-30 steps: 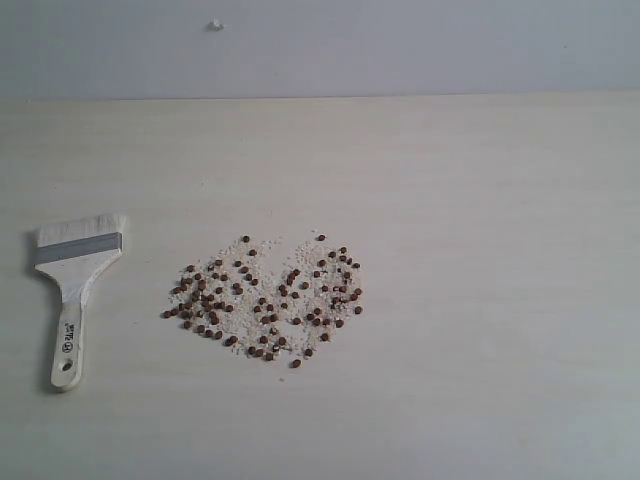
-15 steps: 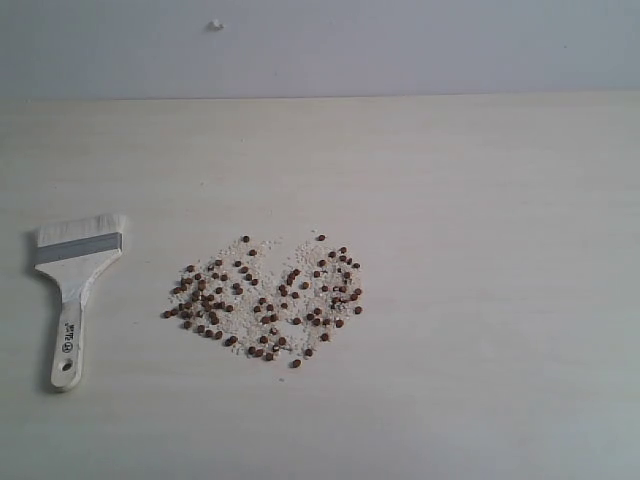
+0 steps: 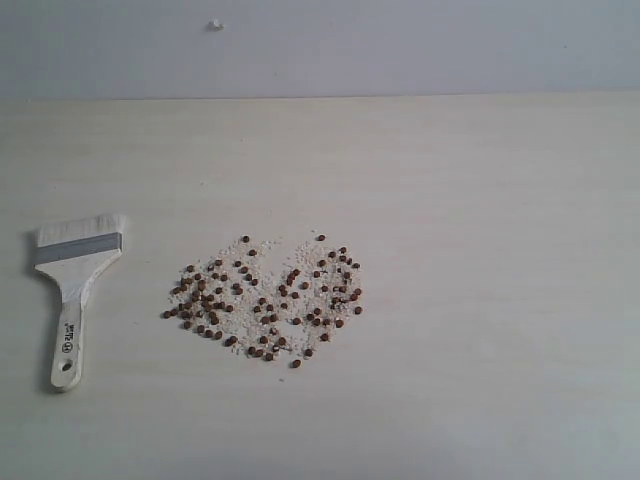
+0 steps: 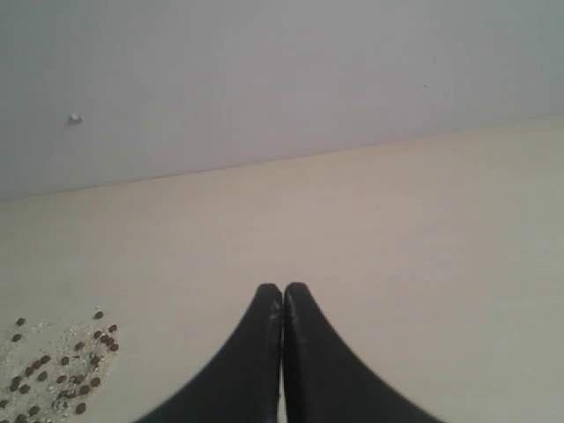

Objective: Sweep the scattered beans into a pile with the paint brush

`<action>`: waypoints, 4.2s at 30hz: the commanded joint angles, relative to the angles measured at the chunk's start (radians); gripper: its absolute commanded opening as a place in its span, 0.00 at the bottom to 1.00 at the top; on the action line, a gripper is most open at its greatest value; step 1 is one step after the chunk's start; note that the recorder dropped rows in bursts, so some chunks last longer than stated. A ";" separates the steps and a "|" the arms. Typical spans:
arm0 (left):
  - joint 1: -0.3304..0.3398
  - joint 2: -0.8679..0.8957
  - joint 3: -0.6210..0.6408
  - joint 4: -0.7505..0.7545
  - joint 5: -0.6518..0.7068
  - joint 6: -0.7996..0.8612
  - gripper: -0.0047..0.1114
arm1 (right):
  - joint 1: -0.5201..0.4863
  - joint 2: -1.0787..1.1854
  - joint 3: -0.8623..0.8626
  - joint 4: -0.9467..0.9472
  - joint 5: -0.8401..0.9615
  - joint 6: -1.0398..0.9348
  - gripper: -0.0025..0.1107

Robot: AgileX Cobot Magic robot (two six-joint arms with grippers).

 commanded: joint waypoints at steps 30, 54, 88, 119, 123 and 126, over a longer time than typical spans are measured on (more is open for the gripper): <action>-0.004 -0.002 0.004 -0.010 -0.522 -0.235 0.04 | -0.004 -0.007 0.005 -0.007 0.015 -0.008 0.02; -0.066 1.133 -0.755 -0.326 0.619 0.168 0.04 | -0.004 -0.007 0.005 -0.007 0.015 -0.008 0.02; -0.250 1.746 -0.891 -0.315 0.302 0.026 0.65 | -0.004 -0.007 0.005 0.000 0.015 -0.008 0.02; -0.250 1.776 -0.895 -0.251 0.328 0.113 0.04 | -0.004 -0.007 0.005 0.000 0.015 -0.008 0.02; -0.250 1.734 -0.895 -0.213 0.326 0.113 0.04 | -0.004 -0.007 0.005 0.000 0.015 -0.008 0.02; -0.250 1.702 -0.895 -0.209 0.326 0.139 0.04 | -0.004 -0.007 0.005 0.000 0.015 -0.008 0.02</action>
